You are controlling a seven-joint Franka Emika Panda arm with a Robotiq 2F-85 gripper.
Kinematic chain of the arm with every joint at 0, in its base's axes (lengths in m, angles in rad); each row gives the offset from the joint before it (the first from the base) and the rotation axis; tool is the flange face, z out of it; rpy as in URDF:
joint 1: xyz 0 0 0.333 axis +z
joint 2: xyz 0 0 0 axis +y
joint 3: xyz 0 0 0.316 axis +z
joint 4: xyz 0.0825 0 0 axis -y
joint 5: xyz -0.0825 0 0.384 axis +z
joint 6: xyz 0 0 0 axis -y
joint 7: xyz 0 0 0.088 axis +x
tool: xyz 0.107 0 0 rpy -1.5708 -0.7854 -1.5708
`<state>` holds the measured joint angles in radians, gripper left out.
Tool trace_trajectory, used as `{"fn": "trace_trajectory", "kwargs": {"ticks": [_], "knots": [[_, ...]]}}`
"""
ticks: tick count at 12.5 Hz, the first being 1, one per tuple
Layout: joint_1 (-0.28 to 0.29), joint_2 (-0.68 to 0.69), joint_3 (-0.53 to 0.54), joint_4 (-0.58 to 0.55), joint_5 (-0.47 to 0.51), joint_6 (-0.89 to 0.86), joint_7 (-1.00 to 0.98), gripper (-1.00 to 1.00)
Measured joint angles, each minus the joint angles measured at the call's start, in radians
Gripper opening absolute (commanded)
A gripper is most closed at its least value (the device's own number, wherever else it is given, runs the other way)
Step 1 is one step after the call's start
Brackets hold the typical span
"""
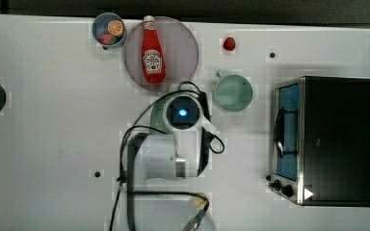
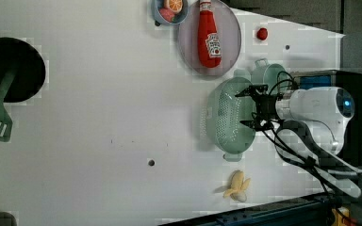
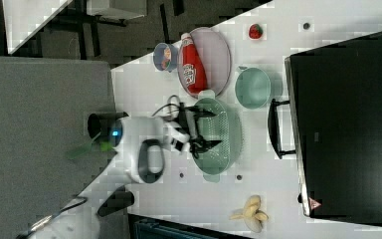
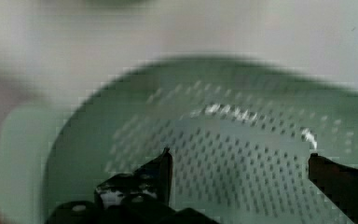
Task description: Drag strainer left to right.
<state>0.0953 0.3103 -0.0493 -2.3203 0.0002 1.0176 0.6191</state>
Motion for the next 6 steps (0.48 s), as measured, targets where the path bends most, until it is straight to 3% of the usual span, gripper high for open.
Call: {"fn": "trace_trajectory", "kwargs": {"ticks": [4,6], "knots": [[0.039,-0.159,0.028,0.090,-0.012,-0.259,-0.260,1.00],[0.048,-0.193,0.025,0.238,-0.027,-0.492,-0.348,1.00]]}}
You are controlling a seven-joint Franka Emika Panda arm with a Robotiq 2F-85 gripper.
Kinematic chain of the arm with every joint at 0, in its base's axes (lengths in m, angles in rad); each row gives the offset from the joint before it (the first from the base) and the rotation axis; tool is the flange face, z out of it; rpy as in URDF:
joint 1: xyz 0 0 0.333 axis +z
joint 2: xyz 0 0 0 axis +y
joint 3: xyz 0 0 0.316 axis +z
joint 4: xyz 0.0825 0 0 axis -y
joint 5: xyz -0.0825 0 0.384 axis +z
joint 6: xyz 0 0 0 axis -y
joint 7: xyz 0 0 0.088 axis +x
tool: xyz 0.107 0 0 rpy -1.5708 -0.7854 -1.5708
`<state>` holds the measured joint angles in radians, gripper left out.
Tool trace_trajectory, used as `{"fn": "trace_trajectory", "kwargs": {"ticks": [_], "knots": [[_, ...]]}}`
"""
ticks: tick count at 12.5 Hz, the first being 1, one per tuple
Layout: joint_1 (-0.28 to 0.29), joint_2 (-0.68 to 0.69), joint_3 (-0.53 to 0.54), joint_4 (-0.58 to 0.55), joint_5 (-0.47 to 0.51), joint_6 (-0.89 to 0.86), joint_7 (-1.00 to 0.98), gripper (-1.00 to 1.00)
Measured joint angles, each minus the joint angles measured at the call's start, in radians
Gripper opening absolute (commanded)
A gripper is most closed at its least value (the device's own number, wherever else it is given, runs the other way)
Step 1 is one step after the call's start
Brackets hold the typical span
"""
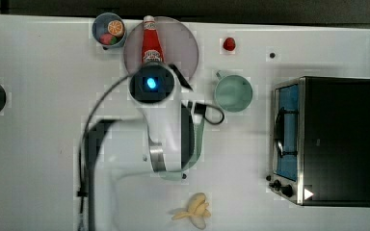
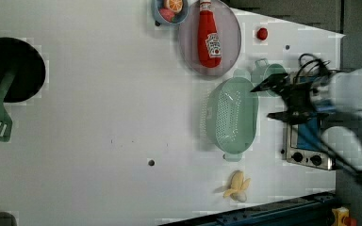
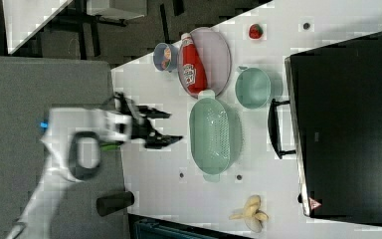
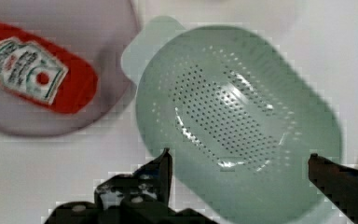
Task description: Drag strainer left to right.
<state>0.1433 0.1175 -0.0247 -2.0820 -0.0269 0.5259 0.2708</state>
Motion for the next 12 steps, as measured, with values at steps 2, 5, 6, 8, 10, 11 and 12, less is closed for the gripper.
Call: {"fn": "trace_trajectory", "kwargs": {"ticks": [2,5,6,8,10,11,12], "knots": [[0.010,-0.005,-0.030,0.174,-0.007,-0.154,-0.122,1.00],[-0.005,-0.030,-0.092,0.375,-0.017,-0.208,-0.313,1.00],[-0.017,-0.033,-0.104,0.438,-0.020,-0.256,-0.349,1.00],[-0.037,-0.048,-0.122,0.522,-0.021,-0.375,-0.386,1.00],[-0.045,-0.081,-0.142,0.523,-0.023,-0.435,-0.388,1.00],[-0.051,-0.082,-0.144,0.526,-0.016,-0.448,-0.390,1.00],[-0.047,-0.079,-0.154,0.522,-0.001,-0.463,-0.397,1.00]]}}
